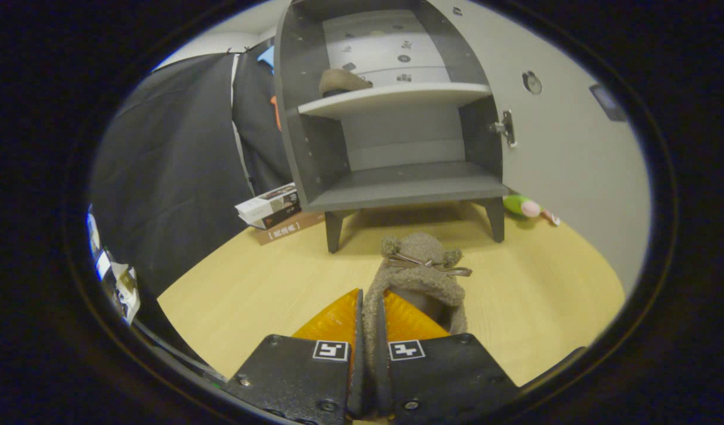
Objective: Open the shoe cabinet door, grab the shoes and put them into the shoe cabinet, then close the shoe cabinet door.
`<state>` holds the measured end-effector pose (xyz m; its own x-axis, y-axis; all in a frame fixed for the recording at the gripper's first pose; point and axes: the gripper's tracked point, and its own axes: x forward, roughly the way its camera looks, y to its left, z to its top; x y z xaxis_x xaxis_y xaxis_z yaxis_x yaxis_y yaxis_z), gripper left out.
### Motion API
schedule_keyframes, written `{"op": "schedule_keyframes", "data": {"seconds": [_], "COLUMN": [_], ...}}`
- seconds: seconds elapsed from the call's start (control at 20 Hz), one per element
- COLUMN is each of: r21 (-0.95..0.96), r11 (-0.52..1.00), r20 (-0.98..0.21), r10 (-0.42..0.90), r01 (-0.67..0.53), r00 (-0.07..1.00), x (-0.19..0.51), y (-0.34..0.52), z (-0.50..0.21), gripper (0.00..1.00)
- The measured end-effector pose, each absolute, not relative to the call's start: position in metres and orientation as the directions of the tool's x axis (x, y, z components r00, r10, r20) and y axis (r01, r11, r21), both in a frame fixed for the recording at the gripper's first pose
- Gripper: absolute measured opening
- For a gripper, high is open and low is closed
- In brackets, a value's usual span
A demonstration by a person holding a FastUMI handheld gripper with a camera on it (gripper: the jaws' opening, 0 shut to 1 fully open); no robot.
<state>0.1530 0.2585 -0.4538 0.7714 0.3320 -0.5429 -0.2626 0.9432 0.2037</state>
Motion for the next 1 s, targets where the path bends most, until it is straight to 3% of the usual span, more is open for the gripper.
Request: {"op": "schedule_keyframes", "data": {"seconds": [0.55, 1.0], "r21": [0.189, 0.034], "r11": [0.912, 0.933], "r20": [-0.280, -0.119], "r10": [0.405, 0.359], "r01": [-0.364, -0.357], "r00": [0.870, 0.926], "x": [0.134, 0.160], "y": [0.269, 0.251], "z": [-0.260, -0.120], "gripper": [0.12, 0.12]}}
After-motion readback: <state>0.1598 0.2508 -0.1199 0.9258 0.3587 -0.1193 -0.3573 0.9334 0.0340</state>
